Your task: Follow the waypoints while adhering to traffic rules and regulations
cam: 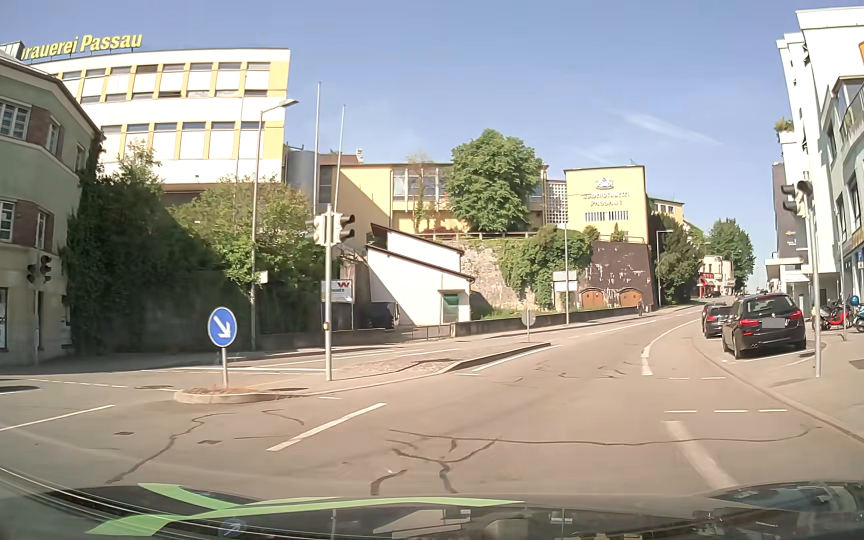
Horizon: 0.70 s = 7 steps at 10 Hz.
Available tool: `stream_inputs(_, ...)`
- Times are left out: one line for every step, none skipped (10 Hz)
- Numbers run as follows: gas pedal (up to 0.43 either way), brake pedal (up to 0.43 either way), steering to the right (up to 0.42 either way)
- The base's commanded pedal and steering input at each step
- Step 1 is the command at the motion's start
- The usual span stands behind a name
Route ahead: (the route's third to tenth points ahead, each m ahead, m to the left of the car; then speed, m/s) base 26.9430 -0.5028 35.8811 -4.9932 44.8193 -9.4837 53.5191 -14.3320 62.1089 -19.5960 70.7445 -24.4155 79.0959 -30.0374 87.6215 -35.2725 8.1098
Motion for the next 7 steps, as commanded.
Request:
stream_inputs(0.150, 0.000, 0.080)
stream_inputs(0.169, 0.000, 0.081)
stream_inputs(0.177, 0.000, 0.081)
stream_inputs(0.177, 0.000, 0.081)
stream_inputs(0.177, 0.000, 0.081)
stream_inputs(0.177, 0.000, 0.081)
stream_inputs(0.177, 0.000, 0.081)
